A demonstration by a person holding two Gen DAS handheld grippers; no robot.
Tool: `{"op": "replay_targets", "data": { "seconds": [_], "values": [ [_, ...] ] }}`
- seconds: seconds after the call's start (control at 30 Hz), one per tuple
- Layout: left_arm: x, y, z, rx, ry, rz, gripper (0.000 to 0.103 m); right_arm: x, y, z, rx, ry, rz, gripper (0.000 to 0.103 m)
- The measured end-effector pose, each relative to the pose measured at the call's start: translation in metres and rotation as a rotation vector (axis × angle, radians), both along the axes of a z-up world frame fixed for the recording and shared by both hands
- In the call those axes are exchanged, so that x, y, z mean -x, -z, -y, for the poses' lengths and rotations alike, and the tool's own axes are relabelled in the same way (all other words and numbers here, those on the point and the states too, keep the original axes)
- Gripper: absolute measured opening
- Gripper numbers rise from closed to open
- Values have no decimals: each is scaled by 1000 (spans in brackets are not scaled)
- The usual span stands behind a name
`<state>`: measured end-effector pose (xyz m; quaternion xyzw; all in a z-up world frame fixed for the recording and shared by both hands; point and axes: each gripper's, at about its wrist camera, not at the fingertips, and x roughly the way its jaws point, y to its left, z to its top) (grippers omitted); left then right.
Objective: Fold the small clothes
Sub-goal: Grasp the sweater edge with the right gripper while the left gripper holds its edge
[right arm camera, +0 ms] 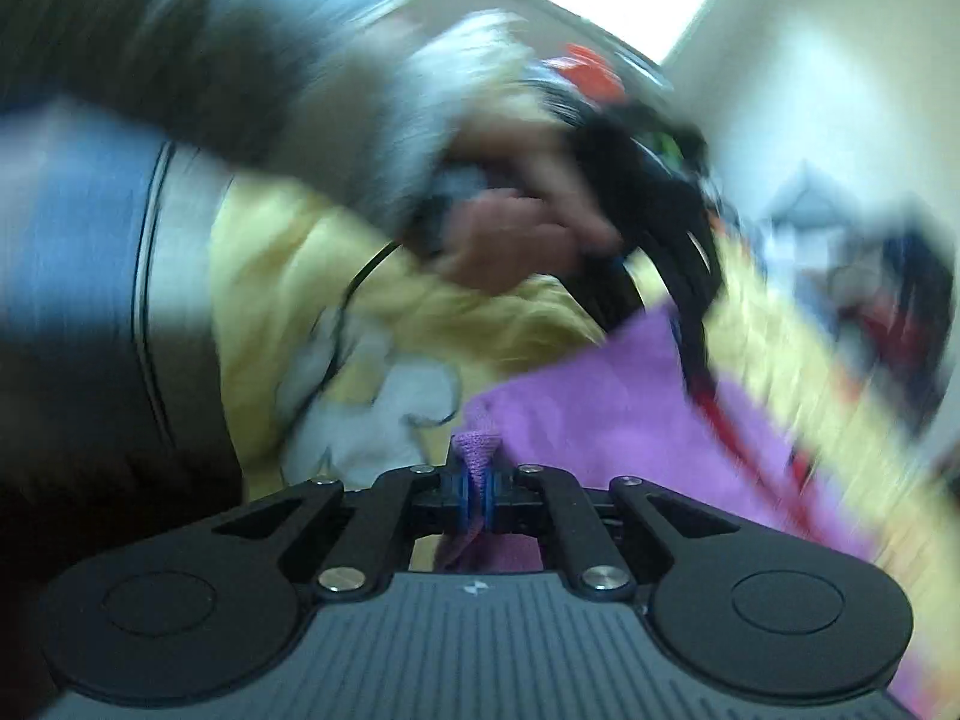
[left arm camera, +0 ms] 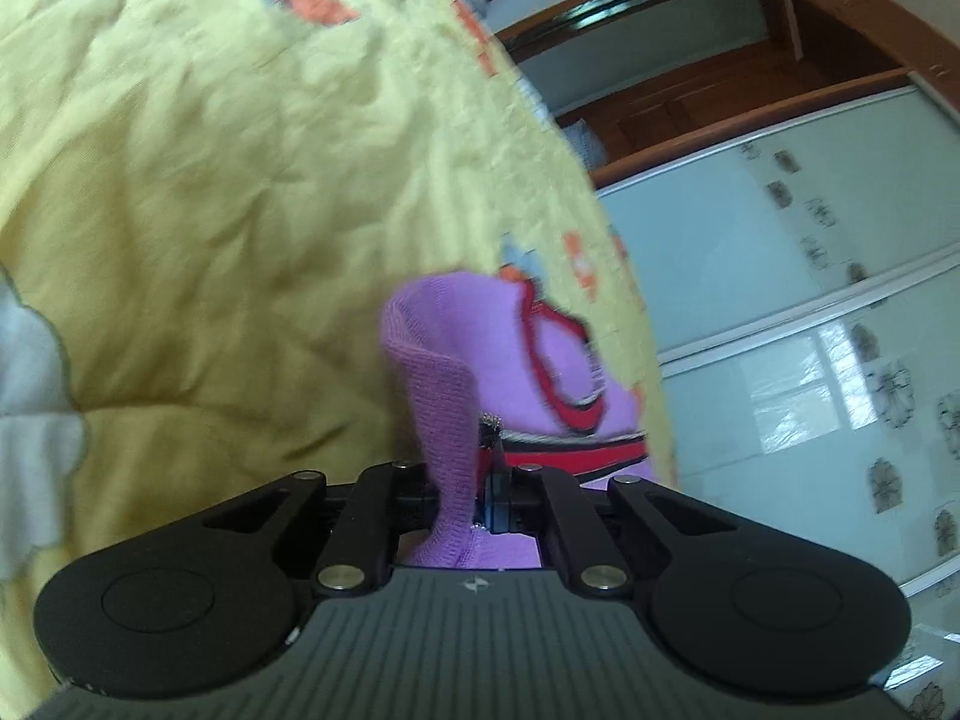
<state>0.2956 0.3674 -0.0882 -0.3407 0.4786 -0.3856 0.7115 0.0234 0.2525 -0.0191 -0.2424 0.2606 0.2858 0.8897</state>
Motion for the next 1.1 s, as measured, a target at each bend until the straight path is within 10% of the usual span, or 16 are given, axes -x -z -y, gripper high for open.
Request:
{"op": "replay_targets", "data": {
  "seconds": [0.43,1.1],
  "values": [
    [-3,-77,115,117,-11,63,9,-12,-55,231,-682,362,-65,5],
    [-4,-57,385,-81,226,48,9,59,2,407,-1024,730,-86,4]
  ]
}}
